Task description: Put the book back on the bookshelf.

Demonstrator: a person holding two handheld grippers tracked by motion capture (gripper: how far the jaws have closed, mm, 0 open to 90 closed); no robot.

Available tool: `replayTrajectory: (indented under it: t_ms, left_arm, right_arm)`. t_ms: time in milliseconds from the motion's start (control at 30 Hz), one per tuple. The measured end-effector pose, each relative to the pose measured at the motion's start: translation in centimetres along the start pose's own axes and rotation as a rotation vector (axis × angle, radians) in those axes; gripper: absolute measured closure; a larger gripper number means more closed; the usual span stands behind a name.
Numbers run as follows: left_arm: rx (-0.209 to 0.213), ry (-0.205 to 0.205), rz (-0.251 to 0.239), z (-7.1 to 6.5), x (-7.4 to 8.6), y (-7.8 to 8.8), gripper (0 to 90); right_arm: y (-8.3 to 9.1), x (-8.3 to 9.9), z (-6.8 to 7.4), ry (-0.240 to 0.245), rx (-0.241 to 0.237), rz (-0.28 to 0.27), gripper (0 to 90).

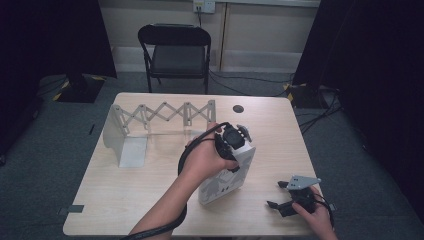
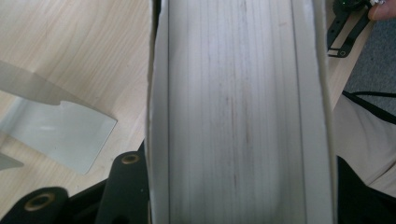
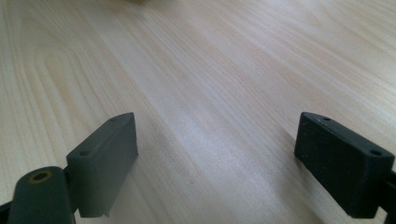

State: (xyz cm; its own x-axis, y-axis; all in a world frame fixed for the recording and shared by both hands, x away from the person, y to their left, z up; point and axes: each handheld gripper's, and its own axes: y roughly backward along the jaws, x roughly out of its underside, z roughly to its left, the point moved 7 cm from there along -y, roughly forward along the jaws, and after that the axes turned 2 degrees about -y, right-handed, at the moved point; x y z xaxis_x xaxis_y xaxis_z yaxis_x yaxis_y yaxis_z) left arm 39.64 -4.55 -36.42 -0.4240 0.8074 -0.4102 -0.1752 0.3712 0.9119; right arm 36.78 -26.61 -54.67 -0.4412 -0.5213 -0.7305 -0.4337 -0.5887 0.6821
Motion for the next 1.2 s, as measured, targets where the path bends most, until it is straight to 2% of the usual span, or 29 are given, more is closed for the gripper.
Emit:
replayTrajectory:
  t_ms: [300,467,700,833,900,933,1200]
  left_arm:
    - [0.007,0.029,-0.002,0.6,0.5,0.8,52.5]
    - [-0.011,0.072,0.010,1.3,1.1,1.3,52.5]
    - [-0.020,0.092,0.007,2.1,1.7,1.8,52.5]
    - [-0.036,0.119,0.012,2.7,2.1,2.2,52.5]
    - [-0.038,0.118,0.013,2.8,2.2,2.2,52.5]
    - [-0.043,0.135,0.007,3.0,2.4,2.3,52.5]
    - [-0.058,0.166,0.008,3.8,3.1,2.9,52.5]
  right_arm:
    - [0.0,0.0,0.0,0.000,0.000,0.000,12.4]
    - [0.0,0.0,0.0,0.000,0.000,0.000,12.5]
    - [0.0,0.0,0.0,0.000,0.000,0.000,12.5]
    - [0.0,0.0,0.0,0.000,-0.001,0.000,12.4]
    - [0.0,0.0,0.0,0.000,0.000,0.000,12.4]
    - [0.0,0.0,0.0,0.000,0.000,0.000,12.4]
    - [0.0,0.0,0.0,0.000,0.000,0.000,12.4]
